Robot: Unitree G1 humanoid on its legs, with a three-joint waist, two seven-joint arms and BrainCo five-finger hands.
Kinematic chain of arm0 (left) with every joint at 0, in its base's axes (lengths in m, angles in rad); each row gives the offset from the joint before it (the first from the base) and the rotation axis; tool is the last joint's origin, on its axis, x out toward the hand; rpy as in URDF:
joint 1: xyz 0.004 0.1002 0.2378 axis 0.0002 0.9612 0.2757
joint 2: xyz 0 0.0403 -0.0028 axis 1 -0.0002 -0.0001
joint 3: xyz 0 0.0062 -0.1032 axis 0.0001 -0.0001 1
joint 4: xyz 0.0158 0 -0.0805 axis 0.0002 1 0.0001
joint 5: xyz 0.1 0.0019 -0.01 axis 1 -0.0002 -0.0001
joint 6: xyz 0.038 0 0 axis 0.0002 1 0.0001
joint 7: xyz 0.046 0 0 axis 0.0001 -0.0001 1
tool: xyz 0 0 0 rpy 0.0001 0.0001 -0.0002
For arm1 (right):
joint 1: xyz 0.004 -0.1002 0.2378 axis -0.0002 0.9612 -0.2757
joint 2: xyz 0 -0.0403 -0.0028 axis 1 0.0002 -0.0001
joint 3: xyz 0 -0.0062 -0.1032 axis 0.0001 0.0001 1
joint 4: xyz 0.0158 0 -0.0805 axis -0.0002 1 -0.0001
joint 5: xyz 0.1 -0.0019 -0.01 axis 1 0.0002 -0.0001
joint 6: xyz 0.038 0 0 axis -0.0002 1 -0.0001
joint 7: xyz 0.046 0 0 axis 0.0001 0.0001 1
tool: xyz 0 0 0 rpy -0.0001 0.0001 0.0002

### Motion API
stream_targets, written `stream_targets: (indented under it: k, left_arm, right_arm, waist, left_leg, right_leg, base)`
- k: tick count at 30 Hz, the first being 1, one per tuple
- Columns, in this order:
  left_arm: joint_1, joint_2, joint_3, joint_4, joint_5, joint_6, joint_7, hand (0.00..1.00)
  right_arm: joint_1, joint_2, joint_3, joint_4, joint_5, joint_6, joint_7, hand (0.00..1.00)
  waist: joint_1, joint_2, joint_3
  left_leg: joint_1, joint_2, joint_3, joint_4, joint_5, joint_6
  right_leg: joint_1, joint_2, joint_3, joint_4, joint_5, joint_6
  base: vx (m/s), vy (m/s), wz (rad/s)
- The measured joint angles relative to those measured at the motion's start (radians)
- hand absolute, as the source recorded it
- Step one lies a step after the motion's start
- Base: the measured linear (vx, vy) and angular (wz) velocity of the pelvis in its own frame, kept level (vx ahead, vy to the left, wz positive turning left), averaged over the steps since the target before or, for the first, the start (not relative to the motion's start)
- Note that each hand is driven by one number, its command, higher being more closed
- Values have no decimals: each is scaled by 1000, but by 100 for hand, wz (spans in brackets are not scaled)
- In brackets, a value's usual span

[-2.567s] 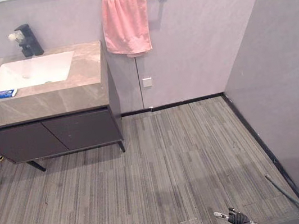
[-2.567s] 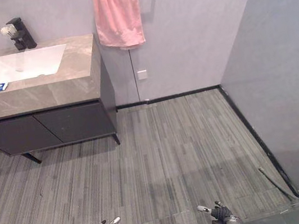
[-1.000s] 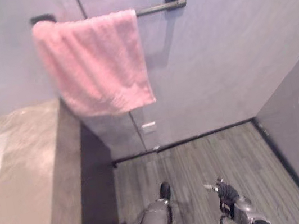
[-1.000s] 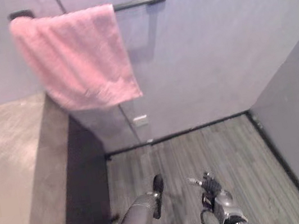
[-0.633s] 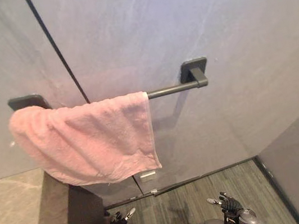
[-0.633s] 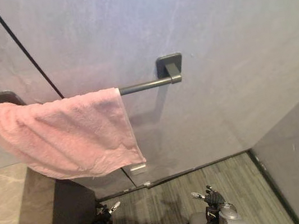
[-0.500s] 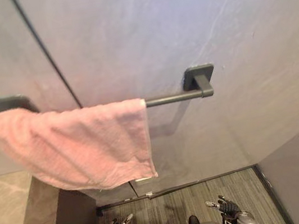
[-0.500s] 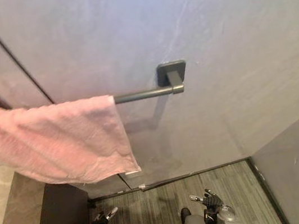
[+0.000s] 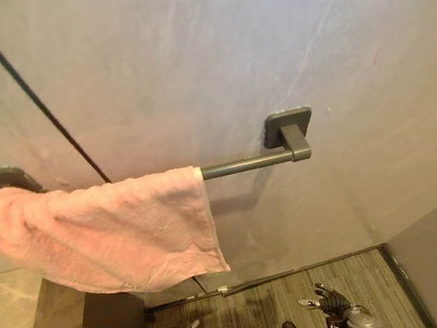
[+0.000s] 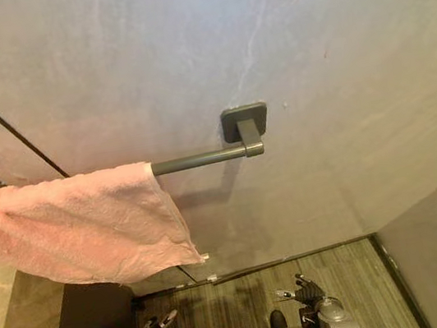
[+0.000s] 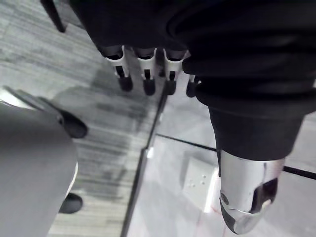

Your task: Organize washtable

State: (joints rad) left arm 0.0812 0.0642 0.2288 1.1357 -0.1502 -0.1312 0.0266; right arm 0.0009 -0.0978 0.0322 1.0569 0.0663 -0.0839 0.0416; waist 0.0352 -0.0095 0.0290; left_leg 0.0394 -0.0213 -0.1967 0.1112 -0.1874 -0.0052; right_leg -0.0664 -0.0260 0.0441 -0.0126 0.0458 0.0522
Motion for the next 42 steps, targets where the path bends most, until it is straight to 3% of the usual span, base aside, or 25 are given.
stream_targets:
  k: [6,9,11,14,17,19,21,24,30,36,42]
  left_arm:
    - [-1,-4,-52,-29,-17,-2,23,0]
    - [0,-29,-82,-76,-30,-6,35,0]
    - [8,-30,-103,-99,-36,-14,42,0]
    - [19,-33,-145,-138,-37,-21,45,0]
    - [39,-40,-204,-193,-21,-25,48,0]
    - [41,-23,-241,-234,-17,-24,56,0]
    - [68,-16,-269,-276,-15,-24,63,0]
    - [76,-14,-291,-357,10,-35,62,0]
    - [78,-2,-297,-361,11,-43,60,0]
    - [79,1,-171,-250,44,-37,69,0]
    - [75,24,-28,-98,91,-18,80,0]
  right_arm:
    - [-1,-5,116,-206,28,-23,-2,0]
    - [-47,-19,132,-242,30,-25,-4,0]
    - [-56,-21,142,-259,29,-23,-10,0]
    - [-49,-33,159,-375,33,-29,-25,0]
    - [-48,-35,166,-443,34,-42,-42,0]
    - [-36,-16,183,-442,35,-40,-43,0]
    - [-19,5,209,-447,36,-40,-43,0]
    - [-7,18,211,-478,58,-41,-43,0]
    - [39,10,196,-622,71,-40,-43,0]
    - [127,10,76,-857,69,-48,-74,0]
    - [132,9,34,-1038,67,-98,-120,0]
  waist:
    - [-3,13,7]
    - [0,44,28]
    - [4,39,29]
    - [-14,42,30]
    - [-26,84,3]
    - [-24,40,4]
    - [-25,26,-4]
    - [-25,22,-13]
    - [-25,17,-10]
    - [-27,1,-7]
    - [-23,-8,-10]
  left_leg:
    - [-92,-3,-4,60,-6,-10]
    - [-156,-10,-1,140,-3,-32]
    - [-147,-9,19,113,17,-69]
    - [-146,67,192,239,-30,-43]
    - [-63,129,218,49,-24,-95]
    - [-62,102,222,-5,-4,-83]
    - [-59,86,223,5,-5,-75]
    - [-66,61,230,23,-13,-62]
    - [-65,51,273,50,-33,-47]
    - [-51,65,302,51,-46,-51]
    - [-12,83,323,29,-52,-58]
  right_leg:
    - [-65,1,-4,19,15,-6]
    - [-117,0,-33,89,-4,-21]
    - [-124,-29,-51,109,-15,-29]
    - [-128,-53,-103,110,-26,-47]
    - [-162,-39,-127,91,4,-18]
    - [-139,-66,-139,9,80,5]
    - [-114,-80,-138,-19,102,16]
    - [-103,-97,-130,-40,122,30]
    - [-106,-98,-80,-59,145,40]
    - [-102,-80,-51,-72,149,37]
    - [-80,-55,-32,-77,147,34]
  base:
    - [-89,-21,2]
    - [-98,-60,28]
    - [-78,-30,38]
    - [151,-77,54]
    - [113,36,30]
    - [38,121,16]
    - [76,74,-1]
    - [92,53,-4]
    - [31,18,-23]
    - [20,-6,-17]
    - [48,-10,-11]
